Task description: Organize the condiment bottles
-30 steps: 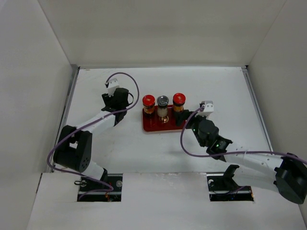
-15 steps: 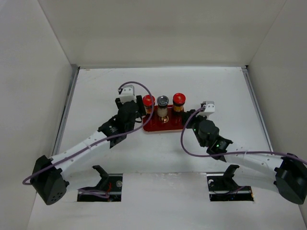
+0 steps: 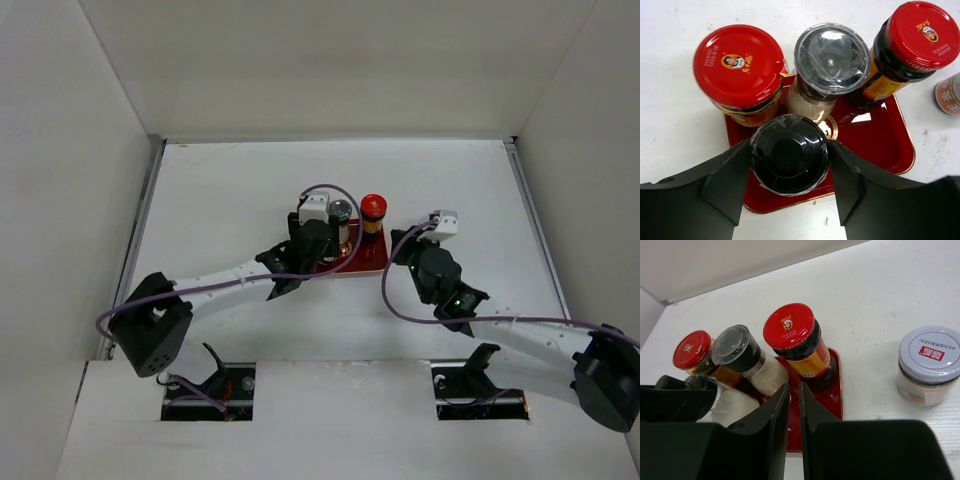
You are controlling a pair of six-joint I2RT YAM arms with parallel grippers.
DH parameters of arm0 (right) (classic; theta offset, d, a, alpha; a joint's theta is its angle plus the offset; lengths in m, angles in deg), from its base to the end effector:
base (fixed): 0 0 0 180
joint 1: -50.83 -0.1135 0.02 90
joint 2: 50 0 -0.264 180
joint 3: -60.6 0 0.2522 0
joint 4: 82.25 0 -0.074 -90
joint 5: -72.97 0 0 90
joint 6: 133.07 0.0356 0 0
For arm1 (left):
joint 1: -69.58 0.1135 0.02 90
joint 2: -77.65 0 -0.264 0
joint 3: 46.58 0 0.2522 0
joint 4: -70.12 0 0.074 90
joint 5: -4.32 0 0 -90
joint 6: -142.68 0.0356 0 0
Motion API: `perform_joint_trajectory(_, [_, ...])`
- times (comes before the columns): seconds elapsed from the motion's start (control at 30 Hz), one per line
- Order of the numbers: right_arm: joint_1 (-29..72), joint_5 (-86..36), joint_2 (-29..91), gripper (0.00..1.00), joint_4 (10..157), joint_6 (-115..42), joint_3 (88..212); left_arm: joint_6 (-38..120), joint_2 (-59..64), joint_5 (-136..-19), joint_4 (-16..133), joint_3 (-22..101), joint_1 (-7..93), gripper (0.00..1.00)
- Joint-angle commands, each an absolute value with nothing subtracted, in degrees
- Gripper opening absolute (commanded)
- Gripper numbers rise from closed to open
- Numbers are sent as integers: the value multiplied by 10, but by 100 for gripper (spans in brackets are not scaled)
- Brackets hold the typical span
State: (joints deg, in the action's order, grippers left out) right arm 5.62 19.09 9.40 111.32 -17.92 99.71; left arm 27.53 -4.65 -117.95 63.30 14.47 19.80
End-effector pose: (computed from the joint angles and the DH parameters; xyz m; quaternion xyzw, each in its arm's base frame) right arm 0.1729 0.1443 0.2413 0.0791 0.7355 0.1746 0.6498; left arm 0.2157 -0.2256 0.2347 0.0360 0.8352 -0.1115 0.5372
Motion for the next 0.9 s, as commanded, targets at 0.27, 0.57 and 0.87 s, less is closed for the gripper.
perform_joint_trajectory(0.27, [95, 163, 57, 30, 1124, -163, 986, 275, -95, -1171, 715, 186, 206, 42])
perform_joint_trajectory(0.57, [103, 165, 48, 17, 1118, -158, 993, 290, -27, -1168, 699, 154, 207, 50])
perform_joint_trajectory(0.87, [105, 246, 65, 77, 1088, -179, 1035, 317, -19, -1149, 678, 154, 206, 62])
